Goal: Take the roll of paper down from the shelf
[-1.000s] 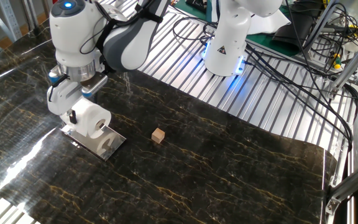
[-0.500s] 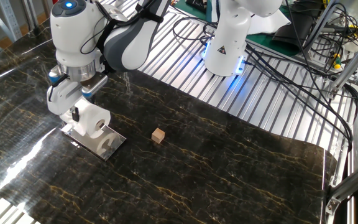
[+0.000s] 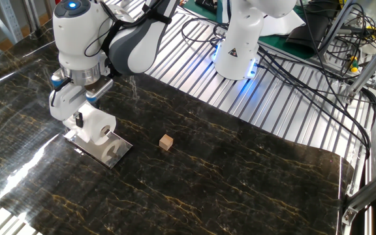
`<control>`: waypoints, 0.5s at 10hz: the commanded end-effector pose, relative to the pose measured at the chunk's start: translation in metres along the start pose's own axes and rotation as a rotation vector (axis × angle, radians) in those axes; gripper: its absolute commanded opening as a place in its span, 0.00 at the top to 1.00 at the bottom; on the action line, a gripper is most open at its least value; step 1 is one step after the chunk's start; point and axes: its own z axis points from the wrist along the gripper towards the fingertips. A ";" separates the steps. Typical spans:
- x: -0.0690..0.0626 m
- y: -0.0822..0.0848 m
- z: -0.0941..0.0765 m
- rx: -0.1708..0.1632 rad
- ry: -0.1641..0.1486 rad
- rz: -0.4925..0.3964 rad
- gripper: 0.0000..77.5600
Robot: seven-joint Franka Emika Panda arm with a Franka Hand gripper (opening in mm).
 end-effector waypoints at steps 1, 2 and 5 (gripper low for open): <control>0.007 0.000 -0.012 0.004 -0.004 0.003 0.98; 0.008 0.000 -0.013 0.003 -0.004 0.003 0.98; 0.015 -0.002 -0.017 0.001 -0.006 0.006 0.98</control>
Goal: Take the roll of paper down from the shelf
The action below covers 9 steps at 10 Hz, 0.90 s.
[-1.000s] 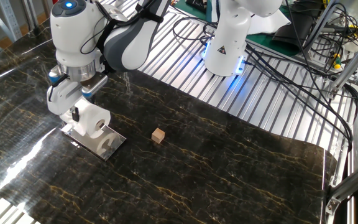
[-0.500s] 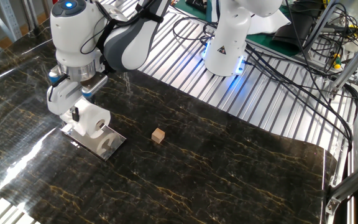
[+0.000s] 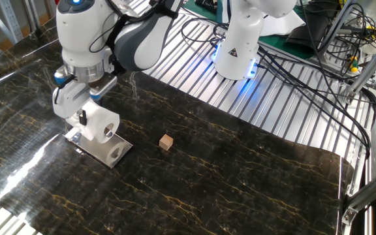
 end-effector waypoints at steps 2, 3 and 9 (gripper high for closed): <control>0.007 -0.001 -0.006 -0.004 -0.002 0.005 0.98; 0.011 -0.001 -0.008 -0.004 -0.002 0.007 0.98; 0.029 0.003 -0.002 -0.027 -0.006 0.031 0.98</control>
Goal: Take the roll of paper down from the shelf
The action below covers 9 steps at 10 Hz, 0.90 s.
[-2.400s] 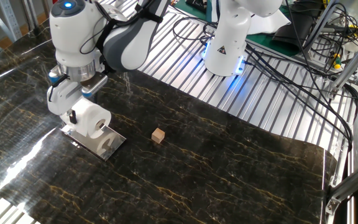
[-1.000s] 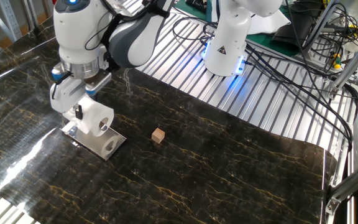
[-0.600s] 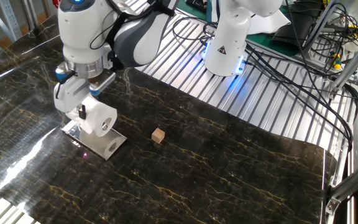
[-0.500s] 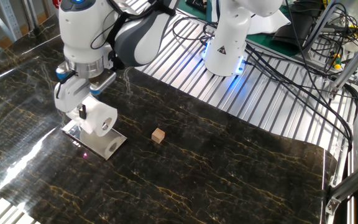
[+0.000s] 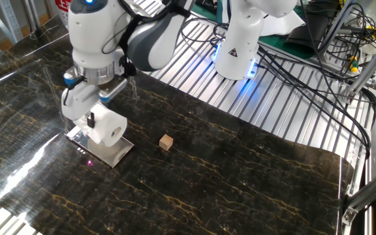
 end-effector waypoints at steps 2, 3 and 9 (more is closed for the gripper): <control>0.011 0.001 0.002 -0.014 0.000 0.009 0.98; 0.015 0.000 0.001 -0.015 0.002 0.014 0.98; 0.039 0.002 0.000 -0.018 0.001 0.007 0.98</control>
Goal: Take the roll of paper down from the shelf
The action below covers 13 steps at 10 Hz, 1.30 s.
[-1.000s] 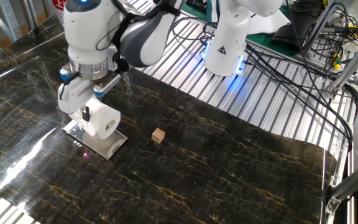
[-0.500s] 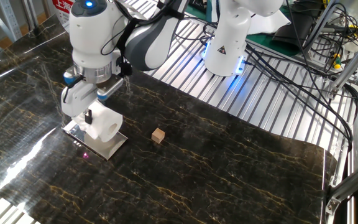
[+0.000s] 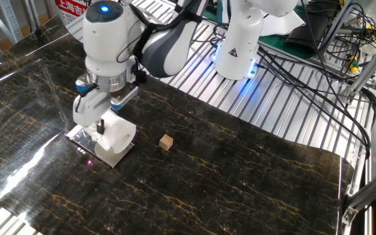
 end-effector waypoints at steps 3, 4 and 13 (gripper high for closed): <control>0.013 0.002 -0.010 -0.001 0.010 -0.010 0.98; 0.014 0.002 -0.011 -0.001 0.010 -0.010 0.98; 0.019 0.001 -0.017 -0.001 -0.021 -0.147 0.98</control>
